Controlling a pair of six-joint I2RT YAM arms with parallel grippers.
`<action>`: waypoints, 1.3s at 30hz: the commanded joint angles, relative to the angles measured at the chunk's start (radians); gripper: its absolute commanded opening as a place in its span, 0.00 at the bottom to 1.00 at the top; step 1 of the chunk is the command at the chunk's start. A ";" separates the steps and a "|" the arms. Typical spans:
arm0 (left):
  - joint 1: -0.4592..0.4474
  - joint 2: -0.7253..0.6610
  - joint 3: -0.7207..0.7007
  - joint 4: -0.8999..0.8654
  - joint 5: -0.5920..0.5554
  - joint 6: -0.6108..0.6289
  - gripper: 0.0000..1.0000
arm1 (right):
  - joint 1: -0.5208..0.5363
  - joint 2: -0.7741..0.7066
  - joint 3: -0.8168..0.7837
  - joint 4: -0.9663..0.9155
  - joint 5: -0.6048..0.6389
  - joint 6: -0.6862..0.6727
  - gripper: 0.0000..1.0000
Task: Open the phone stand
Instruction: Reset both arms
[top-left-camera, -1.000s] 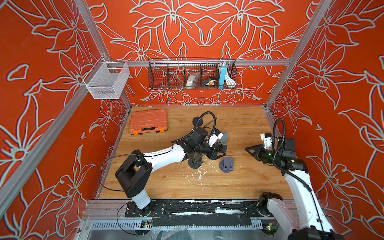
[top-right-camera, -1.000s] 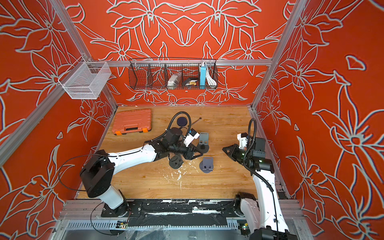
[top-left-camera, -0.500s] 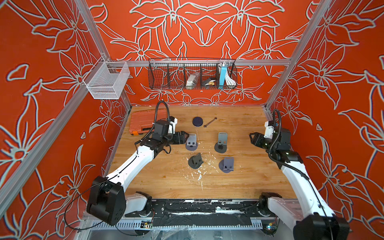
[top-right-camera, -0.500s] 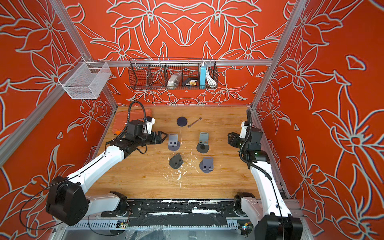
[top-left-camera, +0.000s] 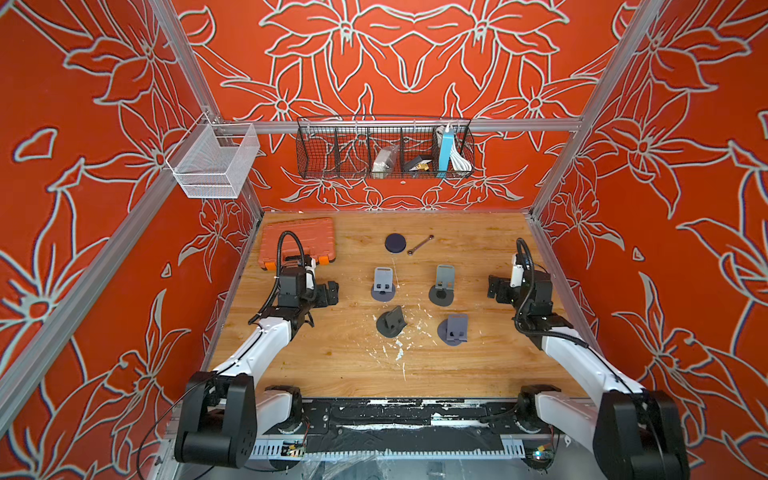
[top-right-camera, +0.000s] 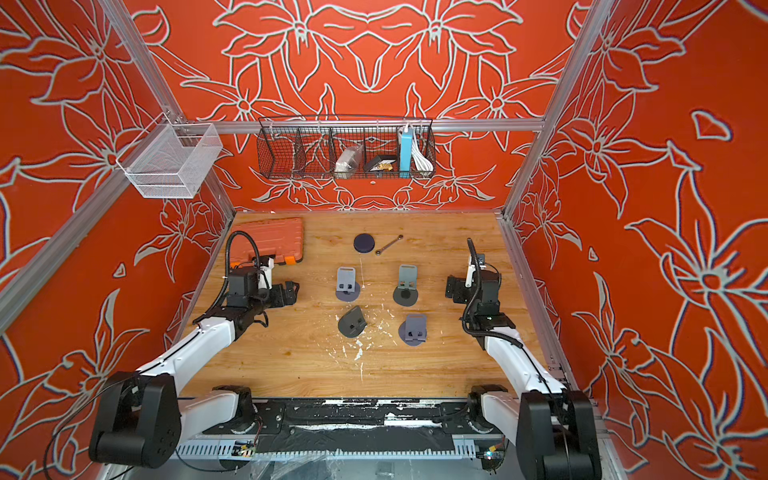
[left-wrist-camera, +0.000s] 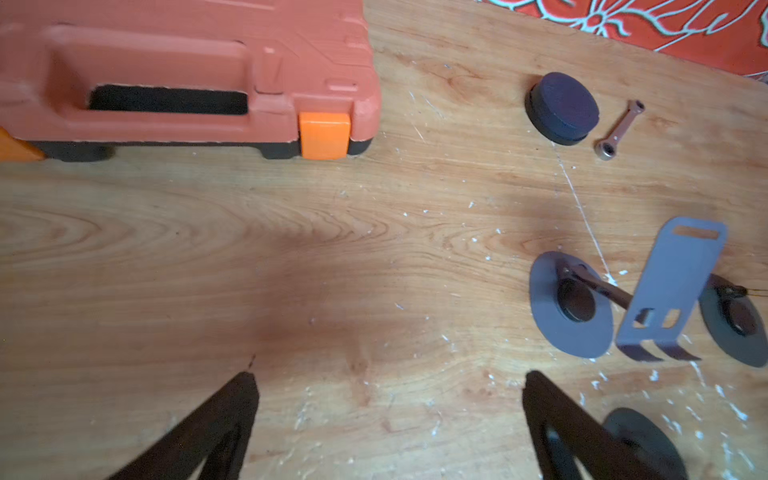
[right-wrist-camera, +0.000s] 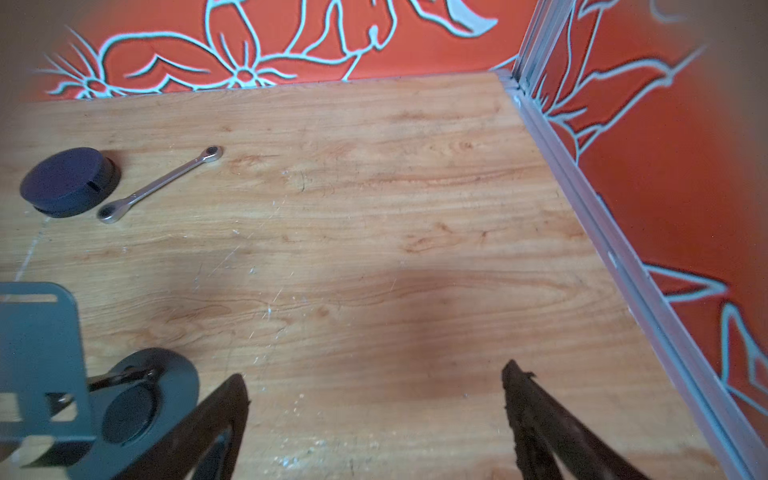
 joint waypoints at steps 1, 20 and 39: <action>0.024 0.067 -0.030 0.183 -0.014 0.087 0.99 | 0.013 0.047 -0.029 0.166 0.112 -0.089 0.98; 0.059 0.217 -0.220 0.695 -0.046 0.107 0.99 | 0.002 0.315 -0.121 0.573 0.120 -0.147 0.98; 0.059 0.217 -0.223 0.698 -0.047 0.106 0.99 | 0.000 0.321 -0.109 0.556 0.110 -0.149 0.98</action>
